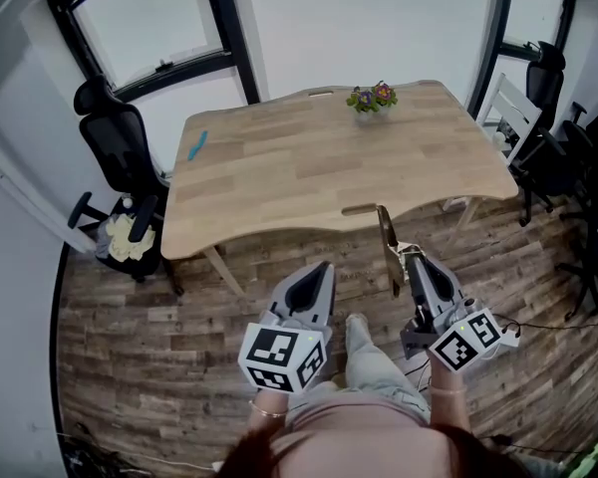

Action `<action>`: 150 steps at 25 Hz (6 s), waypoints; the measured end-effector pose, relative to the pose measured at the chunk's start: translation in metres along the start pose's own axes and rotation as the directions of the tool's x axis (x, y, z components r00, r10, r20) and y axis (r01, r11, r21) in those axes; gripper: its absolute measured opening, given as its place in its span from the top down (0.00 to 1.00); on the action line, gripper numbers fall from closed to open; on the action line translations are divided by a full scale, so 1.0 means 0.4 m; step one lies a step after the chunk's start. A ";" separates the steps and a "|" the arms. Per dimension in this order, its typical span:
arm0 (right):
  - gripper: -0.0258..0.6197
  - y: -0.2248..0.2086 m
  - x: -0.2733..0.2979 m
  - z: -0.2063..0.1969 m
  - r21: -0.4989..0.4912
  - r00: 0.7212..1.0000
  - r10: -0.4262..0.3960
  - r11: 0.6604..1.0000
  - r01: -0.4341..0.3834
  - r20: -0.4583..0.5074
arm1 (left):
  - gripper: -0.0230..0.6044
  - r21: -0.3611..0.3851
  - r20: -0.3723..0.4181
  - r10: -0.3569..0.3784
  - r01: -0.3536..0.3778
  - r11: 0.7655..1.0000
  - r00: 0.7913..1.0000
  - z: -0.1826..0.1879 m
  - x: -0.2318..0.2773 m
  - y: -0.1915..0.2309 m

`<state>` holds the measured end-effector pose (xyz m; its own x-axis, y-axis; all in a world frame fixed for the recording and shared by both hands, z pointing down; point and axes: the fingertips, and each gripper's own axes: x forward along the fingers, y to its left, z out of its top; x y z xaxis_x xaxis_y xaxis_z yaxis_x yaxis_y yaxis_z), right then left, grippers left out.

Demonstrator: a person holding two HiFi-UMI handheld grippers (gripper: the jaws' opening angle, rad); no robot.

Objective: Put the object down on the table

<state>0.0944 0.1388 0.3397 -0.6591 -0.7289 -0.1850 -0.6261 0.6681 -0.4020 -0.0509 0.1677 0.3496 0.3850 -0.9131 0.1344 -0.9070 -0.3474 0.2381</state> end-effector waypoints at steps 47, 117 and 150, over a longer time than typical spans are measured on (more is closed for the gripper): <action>0.96 -0.448 0.413 0.023 0.106 0.999 0.015 0.994 -0.012 -0.030 | 0.96 0.065 -0.081 0.025 -0.020 0.998 0.996 0.076 0.581 0.167; 0.96 -0.687 0.987 -0.318 -0.169 0.907 -0.026 0.984 -0.050 -0.419 | 0.96 0.023 -0.096 -0.070 0.073 0.997 0.993 0.192 0.987 0.621; 0.96 -0.825 1.016 -0.515 -0.341 0.783 -0.158 0.937 -0.073 -0.602 | 0.96 -0.022 -0.133 -0.075 0.072 0.997 0.988 0.159 1.044 0.673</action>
<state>-0.0527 -0.3471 0.5821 -0.6679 -0.5863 0.4585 -0.6806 0.7305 -0.0572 -0.1453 -0.3207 0.4086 0.4708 -0.8482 0.2427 -0.8728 -0.4078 0.2680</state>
